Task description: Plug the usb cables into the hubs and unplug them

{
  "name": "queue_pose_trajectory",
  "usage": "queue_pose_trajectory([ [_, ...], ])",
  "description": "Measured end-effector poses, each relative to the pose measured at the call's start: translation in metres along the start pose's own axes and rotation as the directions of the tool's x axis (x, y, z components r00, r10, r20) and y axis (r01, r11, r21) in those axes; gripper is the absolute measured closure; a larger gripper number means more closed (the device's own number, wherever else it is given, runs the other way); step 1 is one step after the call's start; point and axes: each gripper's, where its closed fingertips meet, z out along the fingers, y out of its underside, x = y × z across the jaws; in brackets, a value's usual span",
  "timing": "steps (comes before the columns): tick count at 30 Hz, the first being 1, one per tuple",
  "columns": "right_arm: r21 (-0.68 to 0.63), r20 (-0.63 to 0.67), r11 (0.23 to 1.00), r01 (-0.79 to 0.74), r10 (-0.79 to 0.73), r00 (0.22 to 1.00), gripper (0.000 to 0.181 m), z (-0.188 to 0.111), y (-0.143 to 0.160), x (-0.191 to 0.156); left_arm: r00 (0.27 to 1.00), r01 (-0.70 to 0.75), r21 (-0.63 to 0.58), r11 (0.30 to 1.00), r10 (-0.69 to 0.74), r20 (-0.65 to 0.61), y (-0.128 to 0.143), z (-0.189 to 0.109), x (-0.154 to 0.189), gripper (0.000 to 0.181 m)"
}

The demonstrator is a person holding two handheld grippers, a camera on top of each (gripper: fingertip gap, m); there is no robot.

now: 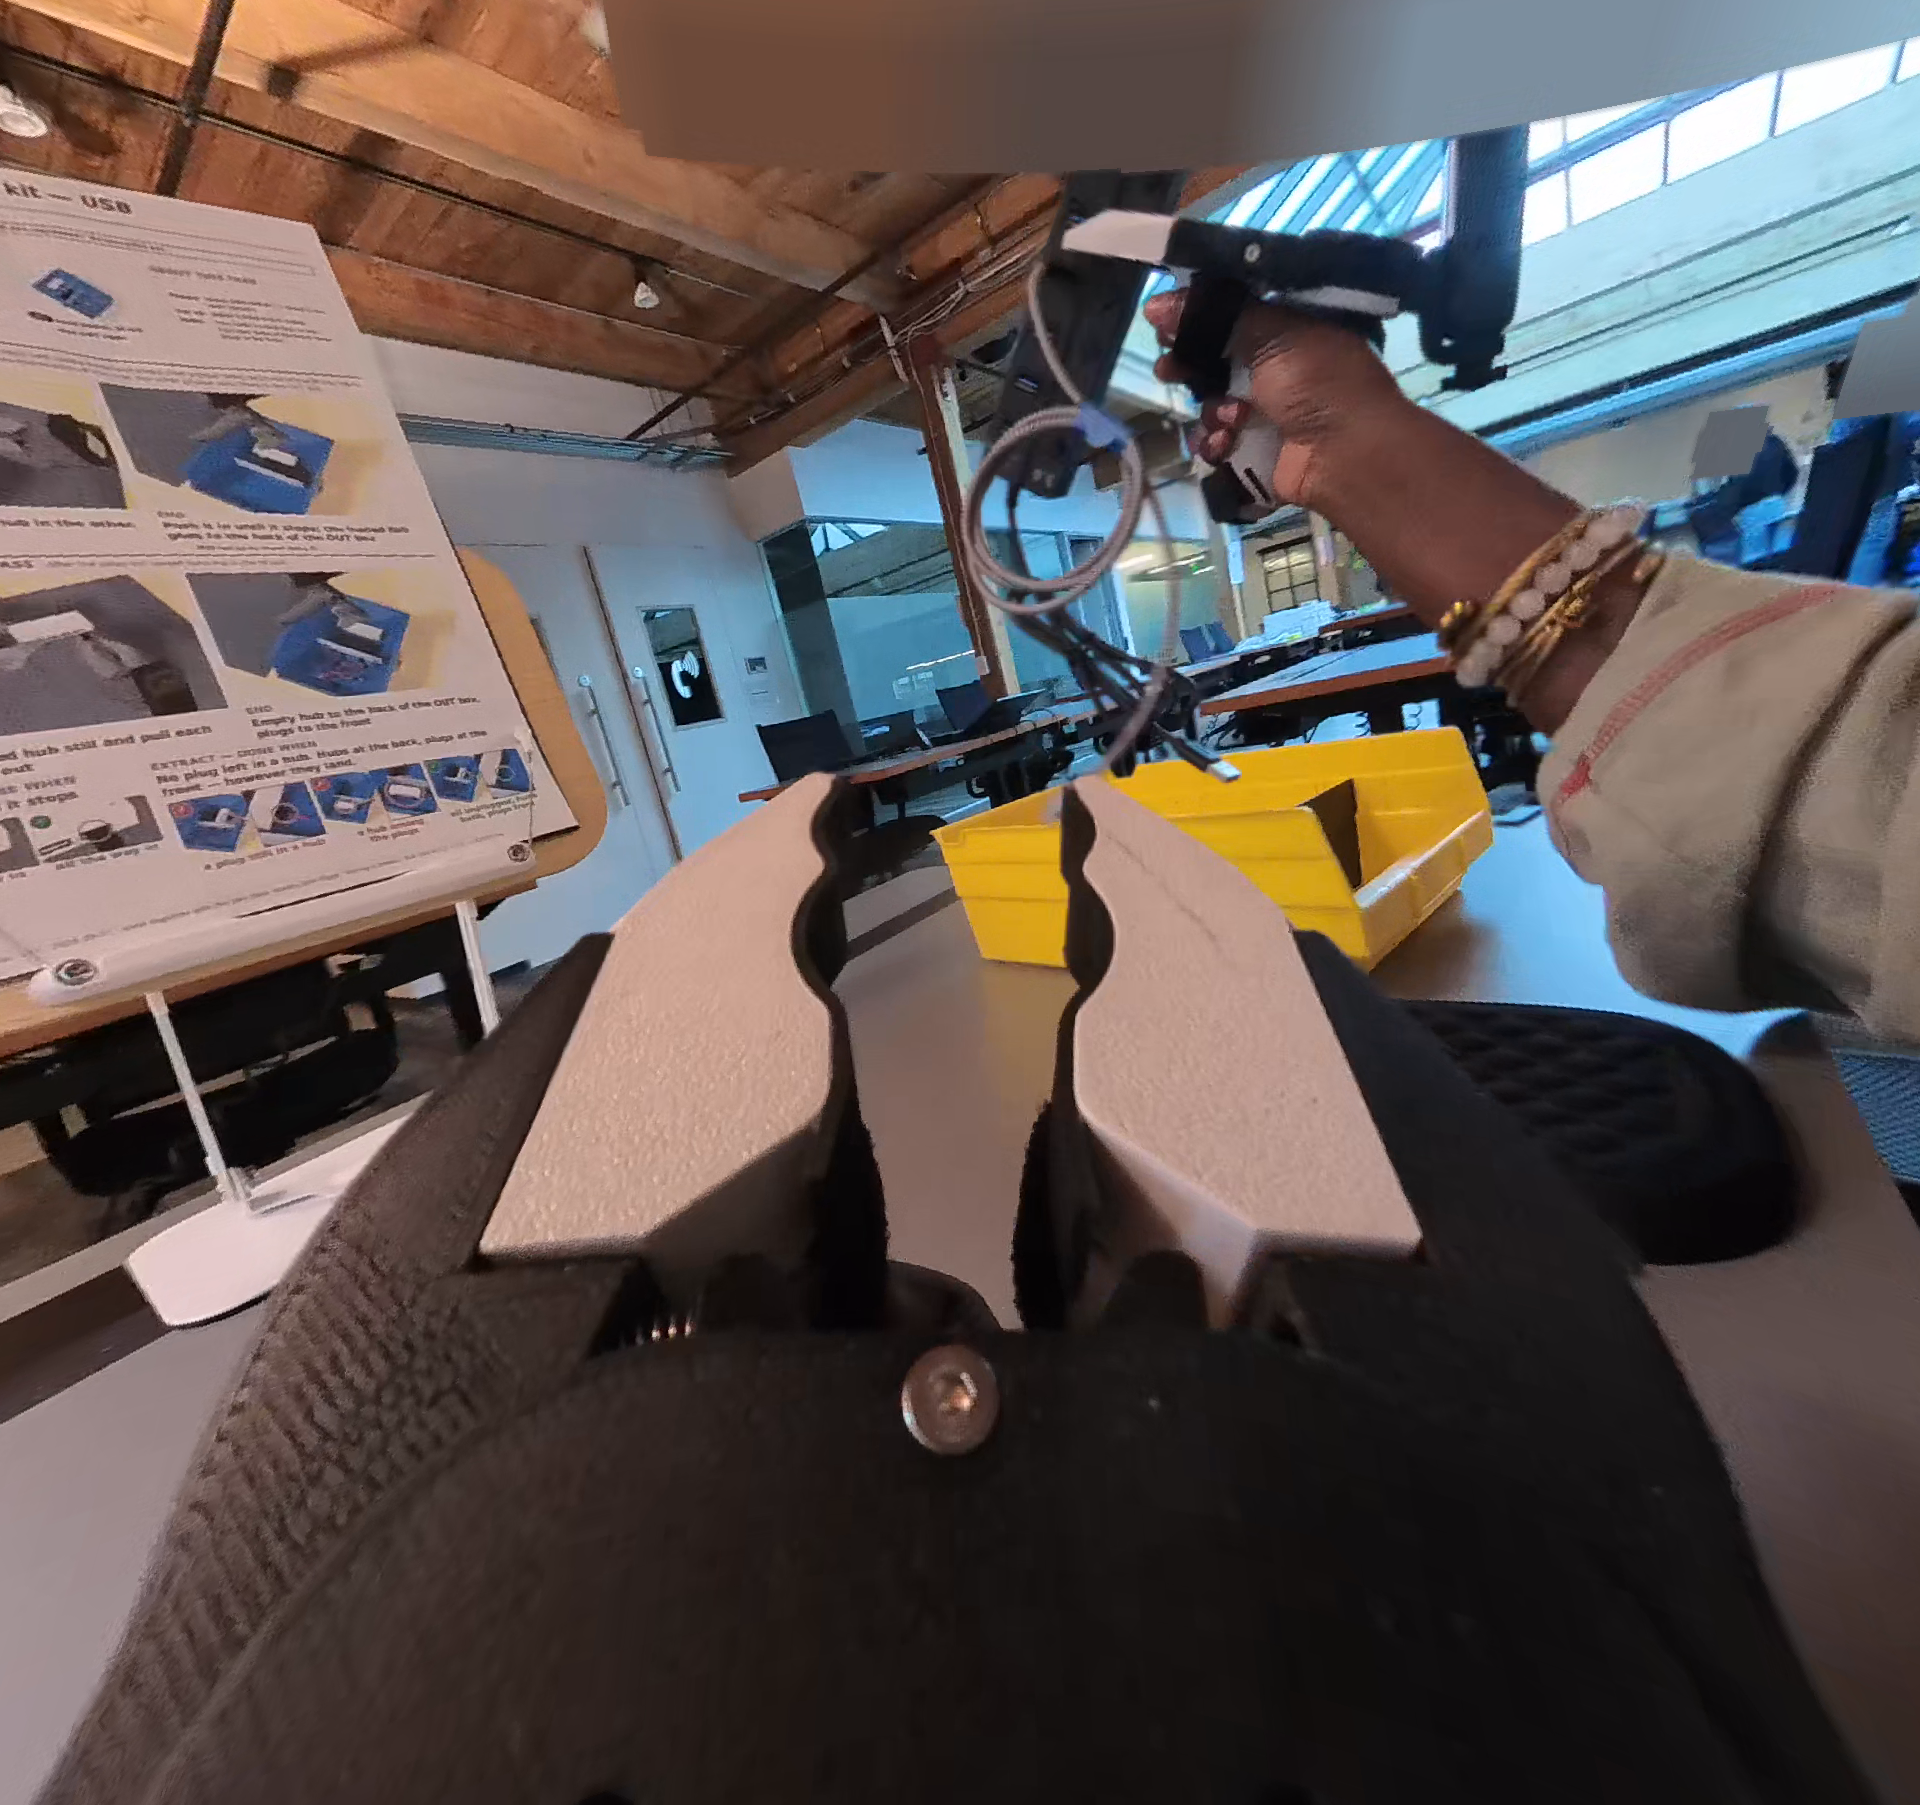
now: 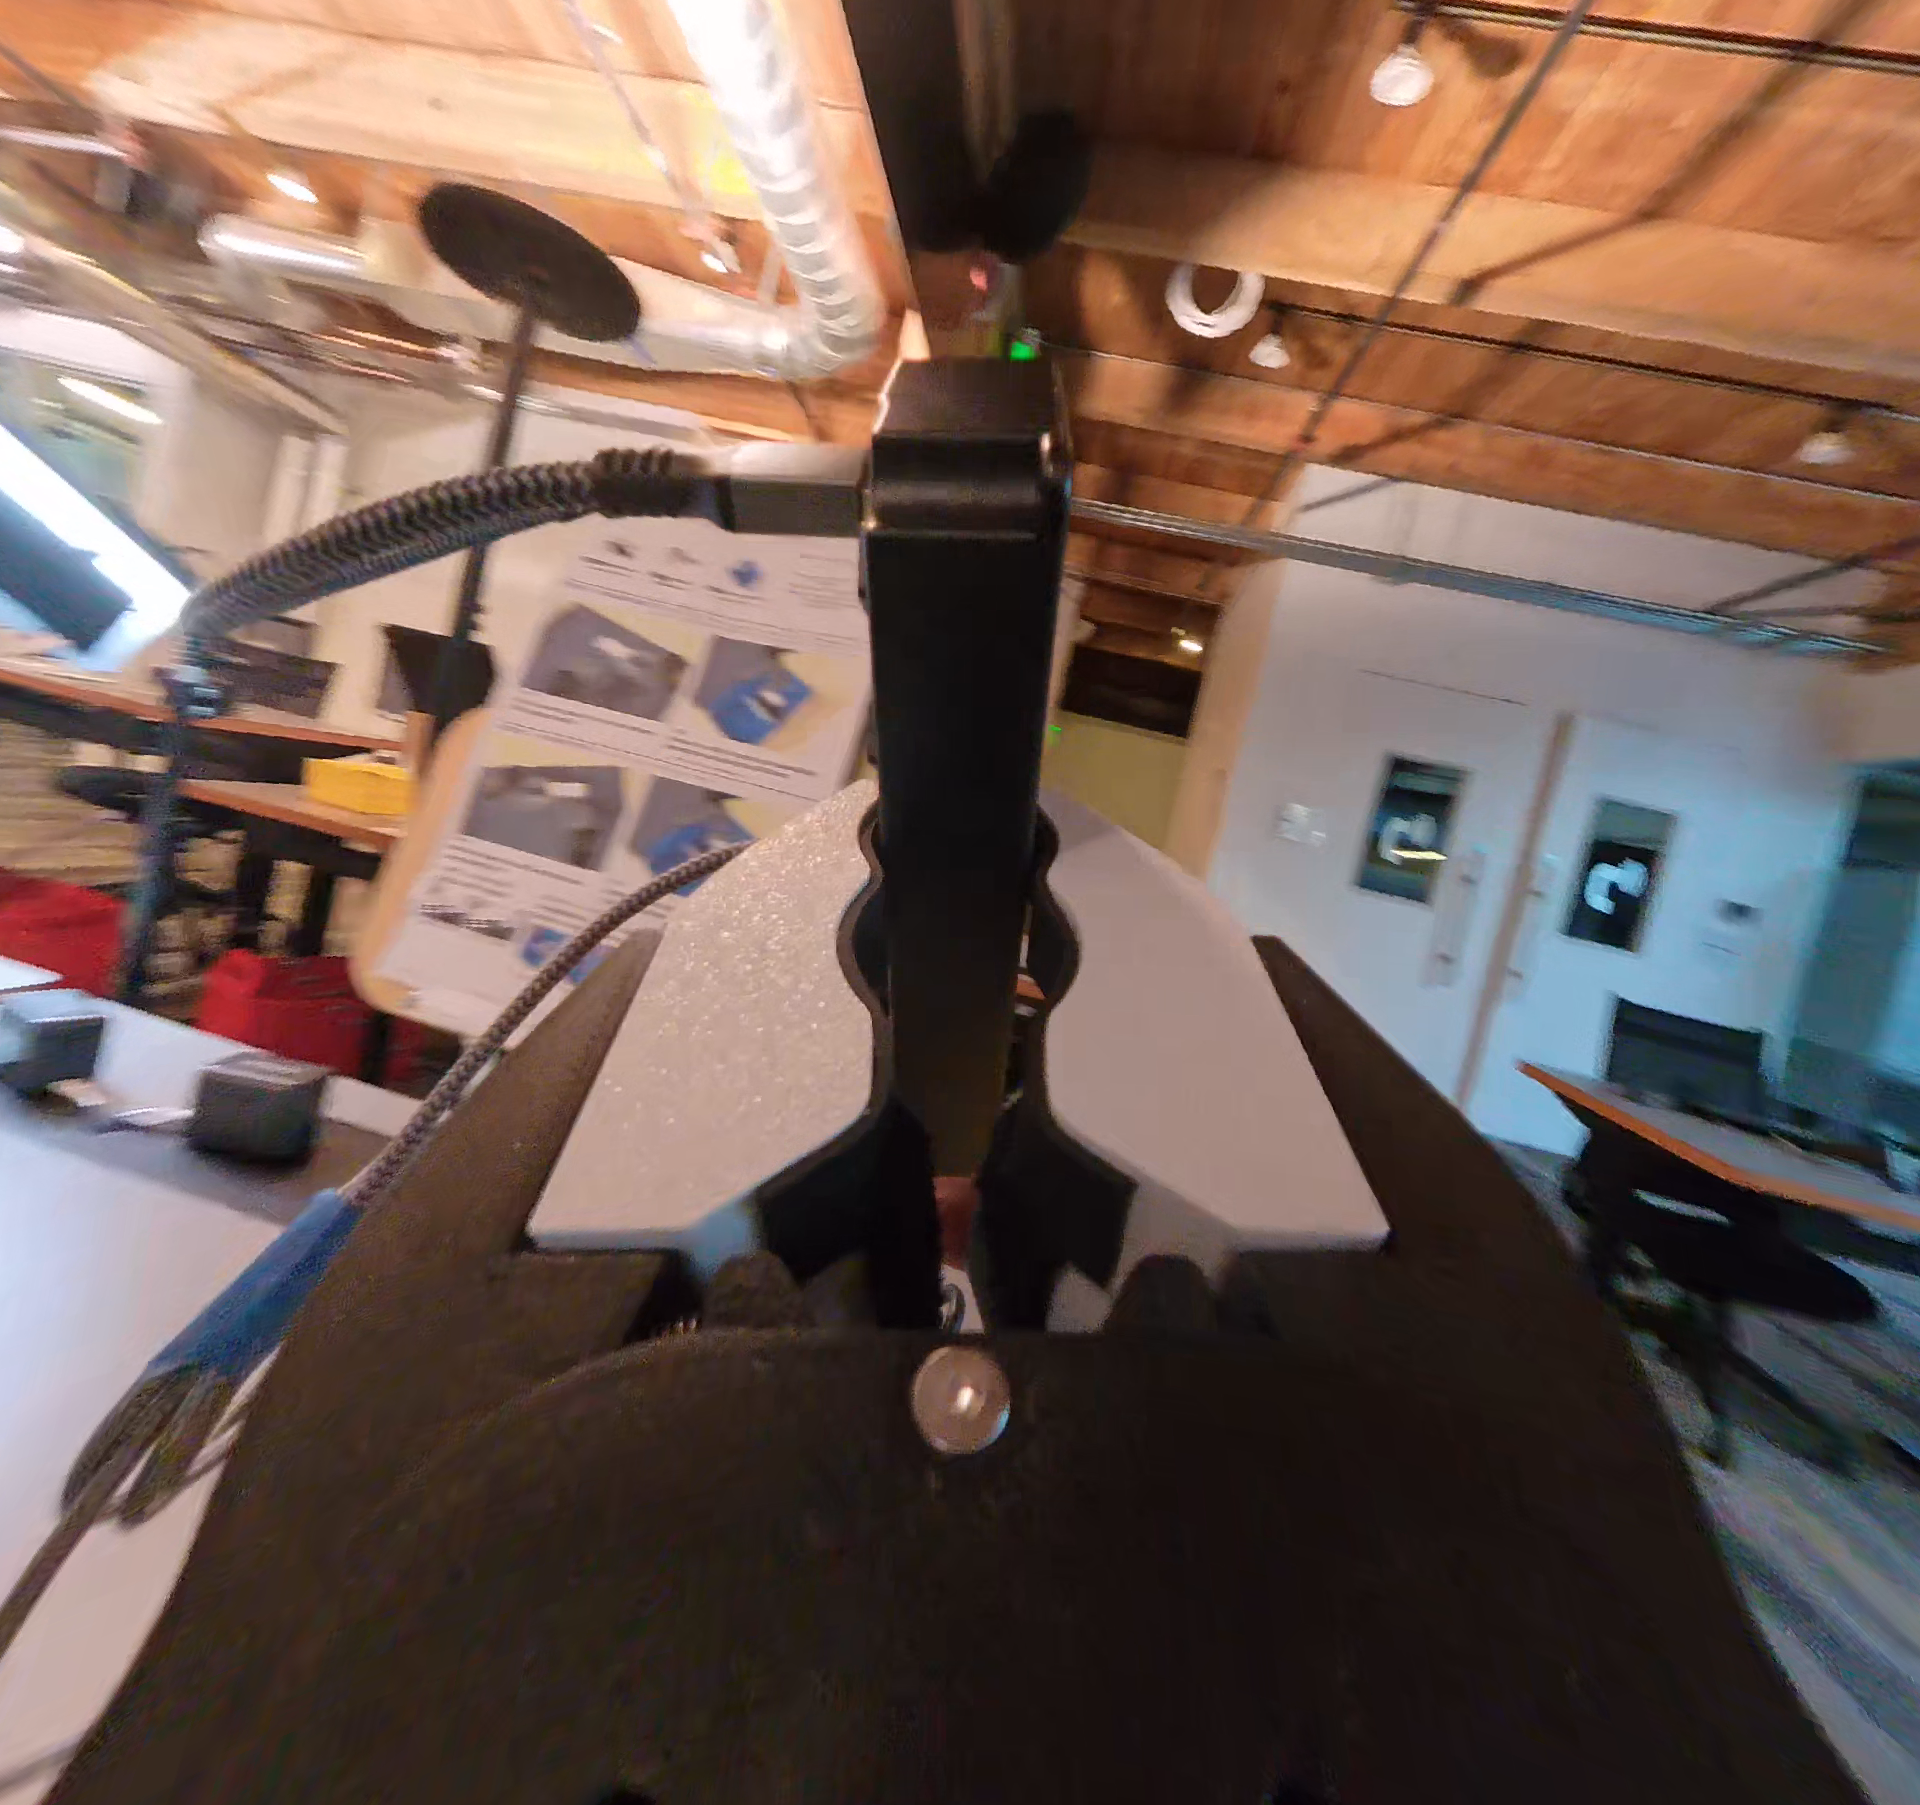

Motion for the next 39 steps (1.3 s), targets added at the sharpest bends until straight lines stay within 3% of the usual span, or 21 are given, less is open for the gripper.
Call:
queue_pose_trajectory([
  [3, -0.045, -0.127, 0.999, 0.021, -0.027, 0.992, 0.159, -0.001, 0.018, 0.044, 0.999, -0.046, -0.021, 0.999, 0.046, 0.016, 0.003, 0.0, 0.0, 0.143],
  [9, -0.042, -0.332, 0.994, -0.104, 0.085, 0.94, 0.158, -0.02, 0.064, 0.114, 0.989, -0.146, -0.039, 0.989, 0.145, -0.03, 0.006, 0.003, 0.013, 0.143],
  [14, -0.153, -0.447, 0.977, -0.151, 0.068, 0.892, 0.158, -0.055, 0.124, 0.14, 0.992, -0.123, -0.057, 0.991, 0.123, -0.002, 0.009, 0.003, 0.006, 0.144],
  [19, -0.462, -0.364, 0.883, -0.078, -0.109, 0.925, 0.157, -0.074, 0.19, 0.124, 0.991, -0.134, -0.076, 0.988, 0.134, -0.012, 0.013, 0.004, 0.007, 0.144],
  [21, -0.591, -0.282, 0.806, -0.019, -0.185, 0.941, 0.157, -0.078, 0.212, 0.114, 0.99, -0.143, -0.082, 0.986, 0.143, -0.009, 0.014, 0.004, 0.007, 0.144],
  [24, -0.755, -0.129, 0.655, 0.023, -0.183, 0.975, 0.157, -0.084, 0.245, 0.092, 0.991, -0.132, -0.082, 0.988, 0.132, -0.007, 0.015, 0.004, 0.006, 0.145],
  [30, -0.883, 0.002, 0.462, 0.08, -0.166, 0.986, 0.156, -0.096, 0.283, 0.073, 0.992, -0.128, -0.094, 0.987, 0.13, 0.006, 0.017, 0.004, 0.003, 0.145],
  [39, -0.947, 0.002, 0.32, 0.034, -0.1, 0.995, 0.151, -0.097, 0.308, 0.068, 0.993, -0.12, -0.091, 0.989, 0.121, 0.004, 0.016, 0.004, 0.003, 0.145],
])
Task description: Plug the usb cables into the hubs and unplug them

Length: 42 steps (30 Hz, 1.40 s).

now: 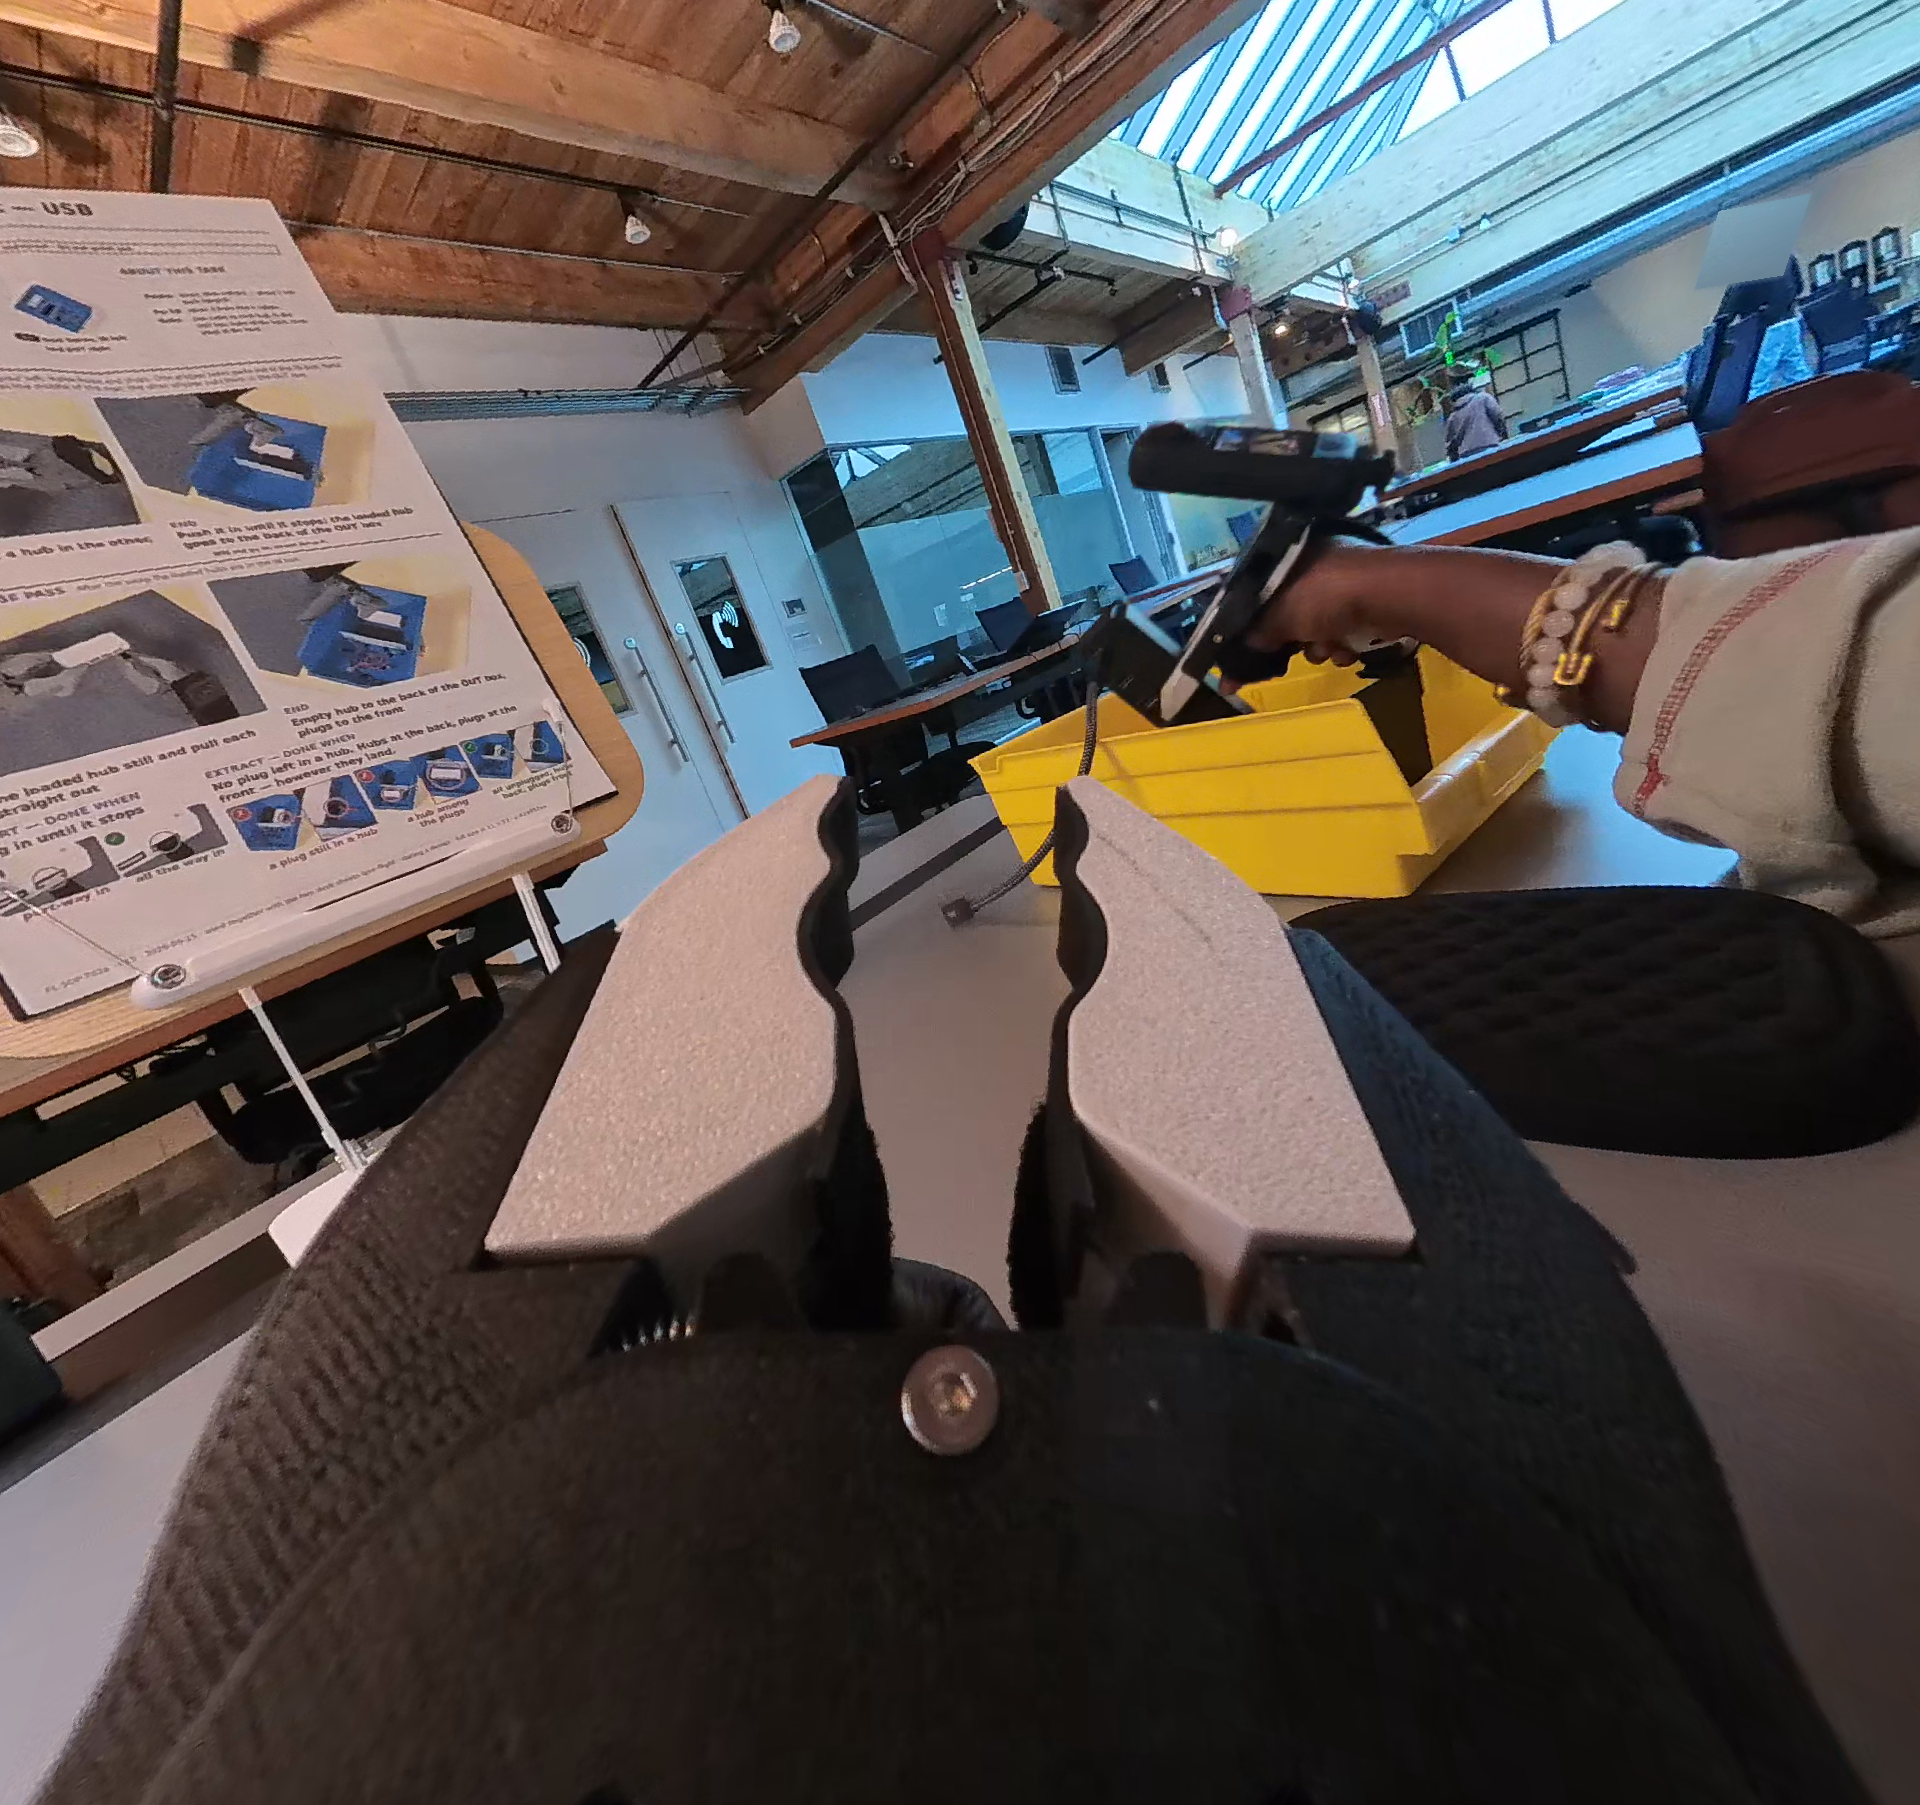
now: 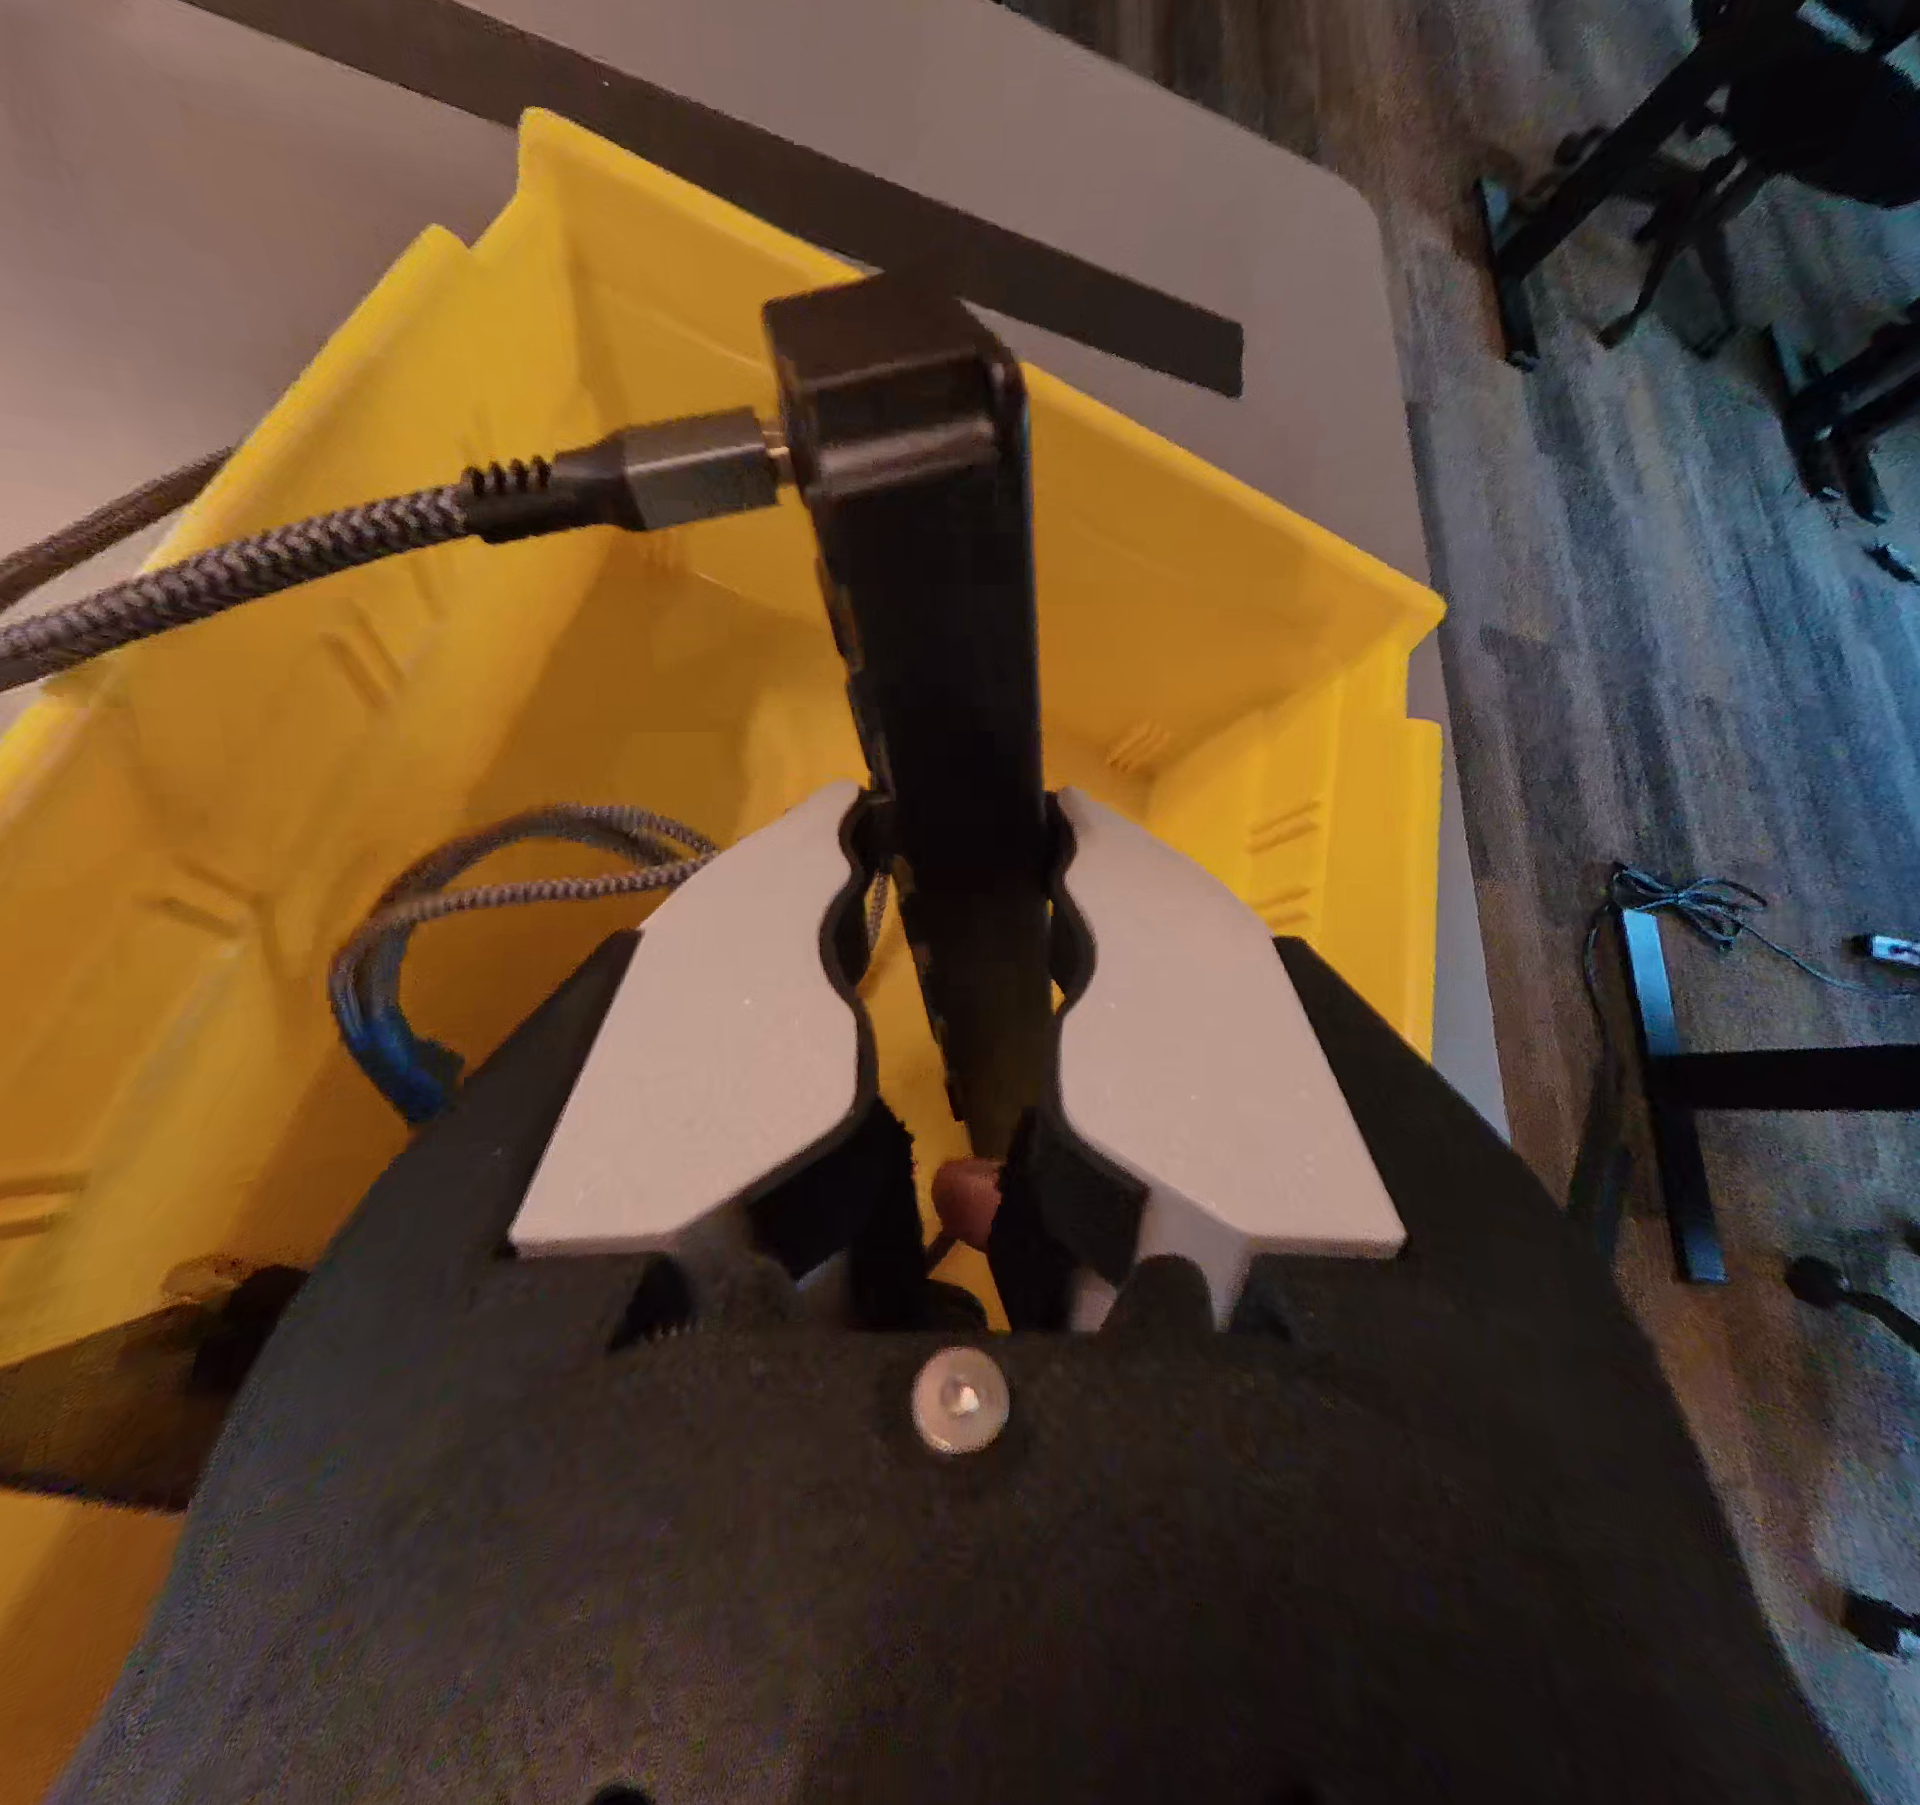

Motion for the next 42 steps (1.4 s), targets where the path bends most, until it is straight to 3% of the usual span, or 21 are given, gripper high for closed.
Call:
queue_pose_trajectory([
  [3, -0.065, 0.021, 0.997, -0.037, 0.039, 0.999, 0.137, 0.012, 0.002, 0.0, 1.0, -0.005, 0.001, 1.0, 0.005, 0.002, 0.0, 0.0, 0.0, 0.145],
  [6, -0.105, -0.011, 0.994, -0.035, 0.034, 0.999, 0.121, 0.005, -0.003, 0.002, 1.0, -0.003, 0.0, 1.0, 0.003, 0.007, 0.0, 0.0, -0.002, 0.145],
  [9, 0.05, -0.027, 0.999, 0.021, -0.019, 0.999, 0.127, -0.023, -0.038, -0.008, 1.0, 0.003, -0.002, 1.0, -0.003, 0.007, 0.001, 0.0, -0.002, 0.145],
  [11, 0.19, -0.025, 0.97, 0.148, -0.146, 0.989, 0.135, -0.047, -0.07, -0.03, 1.0, -0.001, 0.0, 1.0, 0.001, 0.006, 0.0, 0.0, -0.001, 0.145],
  [13, 0.305, 0.071, 0.878, 0.368, -0.407, 0.911, 0.139, -0.064, -0.092, -0.084, 1.0, -0.006, 0.0, 1.0, 0.006, 0.005, 0.0, 0.0, -0.001, 0.145],
  [14, 0.312, 0.155, 0.808, 0.499, -0.561, 0.813, 0.14, -0.068, -0.087, -0.118, 1.0, -0.008, 0.0, 1.0, 0.008, 0.004, 0.0, 0.0, -0.001, 0.145],
  [16, 0.194, 0.25, 0.66, 0.726, -0.748, 0.614, 0.139, -0.058, -0.06, -0.156, 1.0, -0.015, 0.001, 1.0, 0.015, 0.006, -0.001, 0.0, 0.0, 0.145],
  [19, -0.013, 0.305, 0.451, 0.893, -0.848, 0.433, 0.14, -0.021, -0.032, -0.17, 1.0, -0.028, 0.001, 1.0, 0.028, 0.012, -0.001, -0.001, -0.001, 0.145],
  [21, -0.113, 0.351, 0.355, 0.928, -0.86, 0.371, 0.146, 0.002, -0.018, -0.171, 0.999, -0.036, 0.001, 0.999, 0.036, 0.015, -0.002, -0.001, -0.002, 0.145],
  [23, -0.18, 0.365, 0.259, 0.949, -0.879, 0.308, 0.179, 0.014, -0.011, -0.164, 0.999, -0.043, -0.005, 0.999, 0.043, 0.017, 0.0, -0.001, -0.002, 0.145],
  [24, -0.159, 0.32, 0.271, 0.949, -0.896, 0.309, 0.18, 0.016, -0.019, -0.163, 0.999, -0.046, -0.01, 0.999, 0.046, 0.017, 0.0, -0.001, -0.002, 0.145],
  [25, -0.106, 0.257, 0.344, 0.933, -0.897, 0.36, 0.18, 0.016, -0.031, -0.164, 0.999, -0.05, -0.014, 0.999, 0.051, 0.016, 0.001, -0.001, -0.001, 0.145],
  [29, 0.19, 0.095, 0.73, 0.657, -0.68, 0.727, 0.177, -0.014, -0.076, -0.144, 0.997, -0.07, -0.031, 0.997, 0.07, 0.01, 0.004, 0.0, 0.001, 0.145],
  [31, 0.284, 0.023, 0.827, 0.484, -0.511, 0.859, 0.177, -0.031, -0.086, -0.112, 0.997, -0.079, -0.037, 0.996, 0.079, 0.007, 0.005, 0.0, 0.002, 0.145],
  [33, 0.32, -0.007, 0.882, 0.347, -0.364, 0.931, 0.178, -0.044, -0.083, -0.082, 0.996, -0.084, -0.042, 0.996, 0.084, 0.005, 0.006, 0.0, 0.003, 0.145],
  [36, 0.228, 0.005, 0.937, 0.264, -0.273, 0.962, 0.178, -0.05, -0.058, -0.053, 0.996, -0.087, -0.051, 0.995, 0.087, 0.002, 0.008, 0.001, 0.003, 0.145],
  [38, 0.052, 0.031, 0.952, 0.301, -0.303, 0.953, 0.178, -0.047, -0.031, -0.044, 0.996, -0.089, -0.057, 0.994, 0.089, 0.002, 0.009, 0.001, 0.003, 0.145],
  [40, -0.142, 0.063, 0.916, 0.376, -0.371, 0.927, 0.179, -0.044, -0.006, -0.04, 0.996, -0.088, -0.061, 0.994, 0.088, 0.001, 0.01, 0.002, 0.003, 0.145],
  [42, -0.257, 0.121, 0.866, 0.429, -0.411, 0.903, 0.178, -0.041, 0.008, -0.045, 0.996, -0.09, -0.063, 0.994, 0.09, 0.003, 0.01, 0.002, 0.003, 0.145],
])
